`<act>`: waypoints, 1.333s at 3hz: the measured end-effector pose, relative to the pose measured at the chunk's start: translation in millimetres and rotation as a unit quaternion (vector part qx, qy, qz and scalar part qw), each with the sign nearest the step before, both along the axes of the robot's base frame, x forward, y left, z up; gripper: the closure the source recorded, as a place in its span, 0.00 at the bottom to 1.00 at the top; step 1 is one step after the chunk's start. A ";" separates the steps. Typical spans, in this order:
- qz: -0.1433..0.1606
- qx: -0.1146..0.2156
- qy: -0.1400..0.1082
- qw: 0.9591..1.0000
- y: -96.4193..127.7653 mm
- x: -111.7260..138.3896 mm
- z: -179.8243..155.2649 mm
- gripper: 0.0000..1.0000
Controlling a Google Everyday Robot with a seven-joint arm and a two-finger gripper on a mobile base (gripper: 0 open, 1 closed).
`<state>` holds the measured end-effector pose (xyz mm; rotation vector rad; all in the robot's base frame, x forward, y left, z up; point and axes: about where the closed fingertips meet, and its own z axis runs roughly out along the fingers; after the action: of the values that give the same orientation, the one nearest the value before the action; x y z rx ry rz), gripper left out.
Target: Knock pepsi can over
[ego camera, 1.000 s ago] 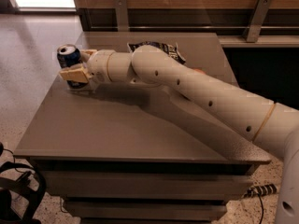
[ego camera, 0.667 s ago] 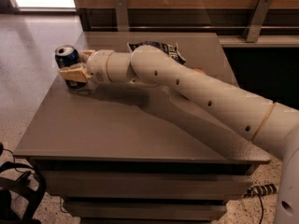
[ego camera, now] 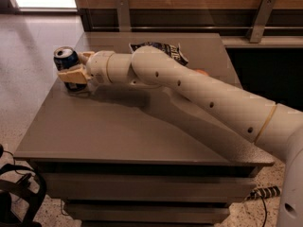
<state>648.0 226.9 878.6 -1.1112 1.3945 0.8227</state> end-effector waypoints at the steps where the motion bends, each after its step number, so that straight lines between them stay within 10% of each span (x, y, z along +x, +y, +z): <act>1: 0.000 0.000 0.000 1.000 0.1 0.0 0.0 1.00; 4: -0.015 -0.122 0.016 0.992 -45.6 15.9 30.5 1.00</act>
Offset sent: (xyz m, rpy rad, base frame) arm 0.0124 -0.0291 0.0274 -0.2006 0.0307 0.0162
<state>663.9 181.3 909.1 -1.2641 1.5646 0.6640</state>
